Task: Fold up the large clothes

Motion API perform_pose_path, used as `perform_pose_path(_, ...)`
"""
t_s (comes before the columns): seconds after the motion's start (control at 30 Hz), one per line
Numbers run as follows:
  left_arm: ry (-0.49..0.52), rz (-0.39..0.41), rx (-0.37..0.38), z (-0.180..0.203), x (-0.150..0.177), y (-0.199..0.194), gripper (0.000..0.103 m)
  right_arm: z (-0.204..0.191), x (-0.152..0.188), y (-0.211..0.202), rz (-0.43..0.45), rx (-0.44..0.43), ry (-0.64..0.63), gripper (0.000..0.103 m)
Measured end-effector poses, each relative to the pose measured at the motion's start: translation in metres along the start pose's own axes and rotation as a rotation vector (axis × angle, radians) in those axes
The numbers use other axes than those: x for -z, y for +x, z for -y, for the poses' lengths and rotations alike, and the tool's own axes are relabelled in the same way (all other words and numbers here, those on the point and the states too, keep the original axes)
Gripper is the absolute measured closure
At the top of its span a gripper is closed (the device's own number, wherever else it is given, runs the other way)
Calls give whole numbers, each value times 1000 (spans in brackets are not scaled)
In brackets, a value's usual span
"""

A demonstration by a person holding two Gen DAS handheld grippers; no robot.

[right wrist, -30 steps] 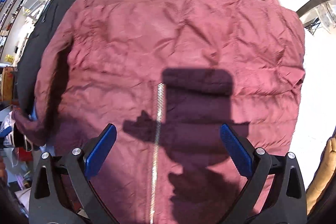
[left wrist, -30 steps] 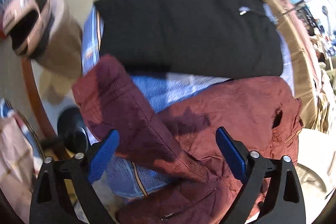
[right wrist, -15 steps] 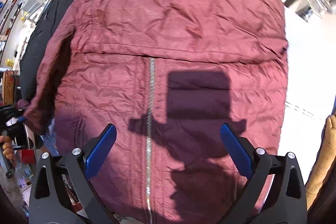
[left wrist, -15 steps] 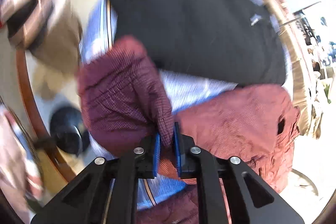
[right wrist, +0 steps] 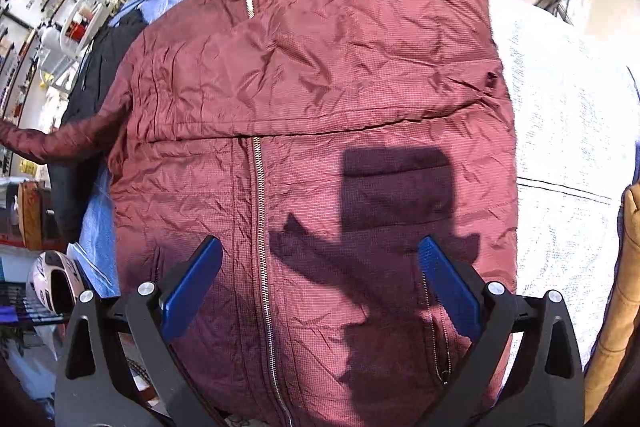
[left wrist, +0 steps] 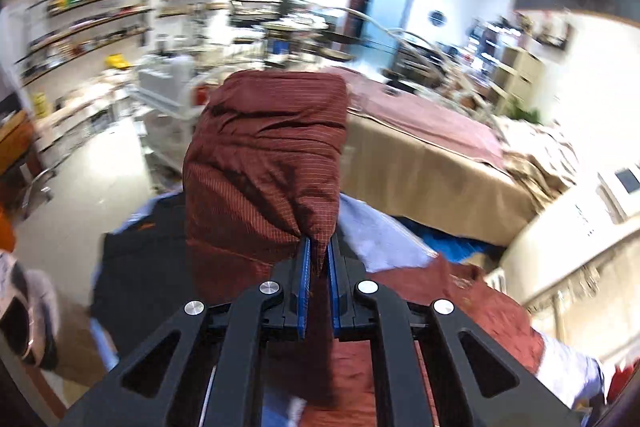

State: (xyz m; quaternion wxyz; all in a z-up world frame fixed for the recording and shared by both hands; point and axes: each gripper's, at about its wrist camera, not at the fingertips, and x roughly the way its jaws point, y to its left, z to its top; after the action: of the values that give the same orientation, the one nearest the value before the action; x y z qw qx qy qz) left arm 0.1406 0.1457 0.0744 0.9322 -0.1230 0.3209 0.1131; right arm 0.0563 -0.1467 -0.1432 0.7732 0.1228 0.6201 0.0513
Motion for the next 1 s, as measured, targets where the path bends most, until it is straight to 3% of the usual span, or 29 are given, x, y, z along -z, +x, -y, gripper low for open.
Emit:
perform_pose_path(0.2, 190, -52, 212, 136, 34, 26, 95, 39, 8, -15, 28, 33, 94, 5)
perform_pose_path(0.4, 406, -116, 337, 240, 98, 41, 95, 83, 18, -23, 35, 65, 211, 5)
perform_pose_path(0.6, 507, -233, 362, 268, 153, 65, 95, 106, 26, -21, 28, 82, 271, 5)
perform_pose_path(0.77, 609, -423, 349, 273, 195, 95, 91, 109, 22, -17, 17, 79, 285, 5)
perform_pose_path(0.87, 617, -460, 331, 262, 215, 94, 72, 106, 14, -18, 22, 76, 271, 5)
perform_pose_path(0.93, 590, -458, 359, 255, 212, 90, 13, 102, 9, -18, 24, 74, 258, 5)
perform_pose_path(1.0, 570, -439, 407, 254, 209, 77, 7, 97, 3, -16, 20, 77, 242, 5)
